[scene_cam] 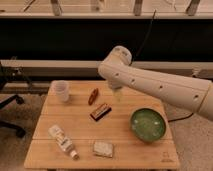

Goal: Place the ceramic cup in the ceramic bowl

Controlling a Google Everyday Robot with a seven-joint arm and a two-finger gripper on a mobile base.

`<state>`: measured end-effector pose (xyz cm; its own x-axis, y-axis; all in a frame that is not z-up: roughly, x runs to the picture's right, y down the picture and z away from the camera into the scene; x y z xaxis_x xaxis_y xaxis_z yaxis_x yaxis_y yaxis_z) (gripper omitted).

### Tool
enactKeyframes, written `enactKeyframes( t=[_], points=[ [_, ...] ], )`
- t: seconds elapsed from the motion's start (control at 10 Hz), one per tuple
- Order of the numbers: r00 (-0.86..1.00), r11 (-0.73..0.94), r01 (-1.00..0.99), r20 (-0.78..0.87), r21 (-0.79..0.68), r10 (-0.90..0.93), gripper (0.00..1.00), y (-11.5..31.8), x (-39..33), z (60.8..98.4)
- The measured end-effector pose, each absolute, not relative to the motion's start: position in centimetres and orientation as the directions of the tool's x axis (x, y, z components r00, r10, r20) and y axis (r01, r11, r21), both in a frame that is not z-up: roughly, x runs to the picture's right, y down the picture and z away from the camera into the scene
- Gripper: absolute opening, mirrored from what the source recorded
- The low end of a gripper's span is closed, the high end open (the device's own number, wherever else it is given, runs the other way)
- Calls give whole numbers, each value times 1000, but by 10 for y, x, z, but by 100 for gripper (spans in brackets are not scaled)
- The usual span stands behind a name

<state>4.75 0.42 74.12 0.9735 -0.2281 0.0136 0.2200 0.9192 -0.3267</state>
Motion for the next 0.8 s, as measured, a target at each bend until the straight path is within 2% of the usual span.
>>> enactKeyframes(
  t=[0.8],
  points=[
    [971, 929, 227, -1, -292, -238, 80, 4, 17, 746]
  ],
)
